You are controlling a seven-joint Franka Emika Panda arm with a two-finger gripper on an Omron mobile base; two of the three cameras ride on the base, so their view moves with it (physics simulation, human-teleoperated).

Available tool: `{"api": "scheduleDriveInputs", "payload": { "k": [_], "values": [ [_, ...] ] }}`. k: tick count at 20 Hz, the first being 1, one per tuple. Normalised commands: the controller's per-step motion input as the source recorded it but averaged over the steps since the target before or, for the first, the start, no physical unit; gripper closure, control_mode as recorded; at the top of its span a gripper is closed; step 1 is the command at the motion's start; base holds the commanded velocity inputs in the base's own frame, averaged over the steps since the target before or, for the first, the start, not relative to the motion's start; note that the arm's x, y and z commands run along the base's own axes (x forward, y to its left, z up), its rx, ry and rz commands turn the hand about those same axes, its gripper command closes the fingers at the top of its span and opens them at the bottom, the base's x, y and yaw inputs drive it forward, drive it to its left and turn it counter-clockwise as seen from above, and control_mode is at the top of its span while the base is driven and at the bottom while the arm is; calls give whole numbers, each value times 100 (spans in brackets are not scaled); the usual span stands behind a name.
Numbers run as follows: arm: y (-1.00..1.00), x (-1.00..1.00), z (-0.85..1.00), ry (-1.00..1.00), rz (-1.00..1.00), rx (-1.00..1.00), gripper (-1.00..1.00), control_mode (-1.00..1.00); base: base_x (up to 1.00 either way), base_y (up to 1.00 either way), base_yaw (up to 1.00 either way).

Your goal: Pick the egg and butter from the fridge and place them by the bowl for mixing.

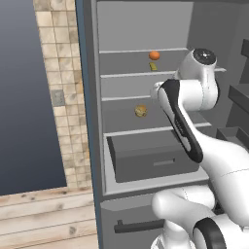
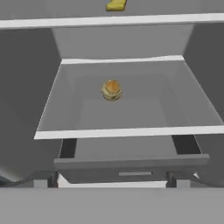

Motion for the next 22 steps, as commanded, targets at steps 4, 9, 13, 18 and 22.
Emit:
{"api": "scheduleDriveInputs", "payload": {
  "k": [4, 9, 13, 18, 22],
  "values": [
    [0, 0, 62, -14, 0, 0, -100, -100, 0, 0, 0],
    [0, 3, 48, -19, 0, -1, -100, -100, 0, 0, 0],
    [0, 22, 28, -35, -7, -10, -100, -100, 0, 0, 0],
    [-1, 37, 33, -10, -1, -1, -100, -100, 0, 0, 0],
    [-5, 44, 36, -1, 0, 1, -100, -100, 0, 0, 0]
  ]
}}
